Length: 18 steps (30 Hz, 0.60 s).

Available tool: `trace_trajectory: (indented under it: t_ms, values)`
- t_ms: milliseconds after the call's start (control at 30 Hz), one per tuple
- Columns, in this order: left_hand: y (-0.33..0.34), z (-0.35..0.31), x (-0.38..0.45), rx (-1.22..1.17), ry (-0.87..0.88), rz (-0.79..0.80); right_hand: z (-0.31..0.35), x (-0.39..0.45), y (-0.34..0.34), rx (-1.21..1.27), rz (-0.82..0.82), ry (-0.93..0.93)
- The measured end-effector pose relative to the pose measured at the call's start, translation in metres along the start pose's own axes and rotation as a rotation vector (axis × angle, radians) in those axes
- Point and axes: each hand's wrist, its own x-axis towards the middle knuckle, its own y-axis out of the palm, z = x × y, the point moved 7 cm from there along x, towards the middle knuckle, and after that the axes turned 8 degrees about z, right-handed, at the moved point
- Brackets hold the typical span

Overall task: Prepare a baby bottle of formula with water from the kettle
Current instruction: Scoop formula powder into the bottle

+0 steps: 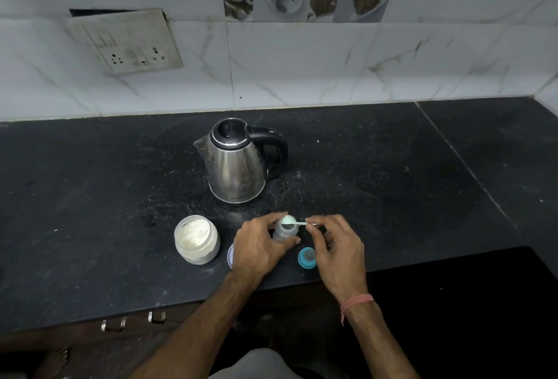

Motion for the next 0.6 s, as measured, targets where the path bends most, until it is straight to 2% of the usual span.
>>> trace_trajectory:
  t_ms: [600]
  values:
    - [0.001, 0.001, 0.0, -0.009, -0.026, -0.007, -0.002, -0.013, 0.008, 0.015, -0.079, -0.08]
